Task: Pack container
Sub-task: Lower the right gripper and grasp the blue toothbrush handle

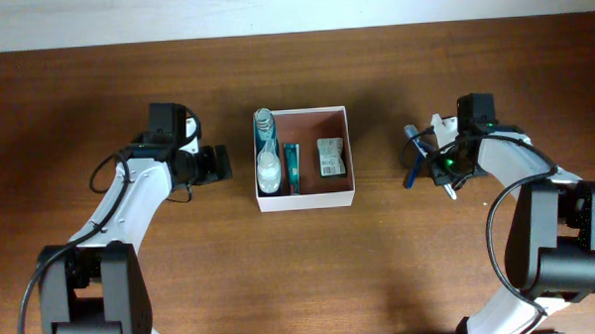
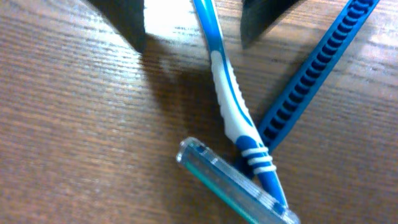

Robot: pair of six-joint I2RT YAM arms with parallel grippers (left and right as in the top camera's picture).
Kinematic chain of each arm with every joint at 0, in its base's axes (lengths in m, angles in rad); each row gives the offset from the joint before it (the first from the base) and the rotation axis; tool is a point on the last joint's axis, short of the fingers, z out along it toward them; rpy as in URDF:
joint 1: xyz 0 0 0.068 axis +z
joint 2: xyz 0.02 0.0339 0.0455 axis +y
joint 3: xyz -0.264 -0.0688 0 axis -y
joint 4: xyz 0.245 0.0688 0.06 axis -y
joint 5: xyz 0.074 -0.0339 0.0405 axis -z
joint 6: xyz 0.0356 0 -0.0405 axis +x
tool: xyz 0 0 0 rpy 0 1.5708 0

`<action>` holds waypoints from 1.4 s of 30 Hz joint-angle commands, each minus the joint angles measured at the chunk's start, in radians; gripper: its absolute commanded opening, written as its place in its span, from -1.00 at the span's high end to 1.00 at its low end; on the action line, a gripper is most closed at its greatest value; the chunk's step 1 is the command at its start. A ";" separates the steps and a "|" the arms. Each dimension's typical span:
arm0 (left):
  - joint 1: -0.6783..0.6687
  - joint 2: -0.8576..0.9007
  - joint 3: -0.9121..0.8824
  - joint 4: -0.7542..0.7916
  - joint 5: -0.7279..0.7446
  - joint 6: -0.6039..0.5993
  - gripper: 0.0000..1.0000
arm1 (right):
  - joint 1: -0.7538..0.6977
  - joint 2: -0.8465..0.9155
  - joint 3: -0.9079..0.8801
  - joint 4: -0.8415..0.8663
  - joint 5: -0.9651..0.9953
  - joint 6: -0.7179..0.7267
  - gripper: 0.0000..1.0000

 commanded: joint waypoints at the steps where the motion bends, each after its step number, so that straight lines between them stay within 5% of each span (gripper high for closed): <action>1: 0.003 -0.001 0.006 0.001 -0.004 -0.002 -0.99 | -0.001 0.036 -0.019 -0.001 0.000 0.005 0.43; 6: 0.003 -0.001 0.006 0.001 -0.004 -0.002 -0.99 | -0.001 0.036 -0.019 0.000 -0.045 0.005 0.45; 9: 0.003 -0.001 0.006 0.001 -0.004 -0.002 -0.99 | 0.000 0.036 -0.019 0.001 -0.065 0.005 0.74; 14: 0.003 -0.001 0.006 0.001 -0.004 -0.002 -0.99 | 0.000 0.035 -0.013 -0.001 -0.079 0.027 0.92; 35: 0.003 -0.001 0.006 0.001 -0.004 -0.002 -0.99 | 0.098 -0.015 0.483 -0.495 -0.163 0.090 0.92; 37: 0.003 -0.001 0.006 0.001 -0.004 -0.002 -0.99 | 0.097 -0.013 0.481 -0.496 -0.143 0.120 0.73; 42: 0.003 -0.001 0.006 0.001 -0.004 -0.002 -0.99 | 0.096 -0.010 0.394 -0.480 -0.111 0.151 -0.54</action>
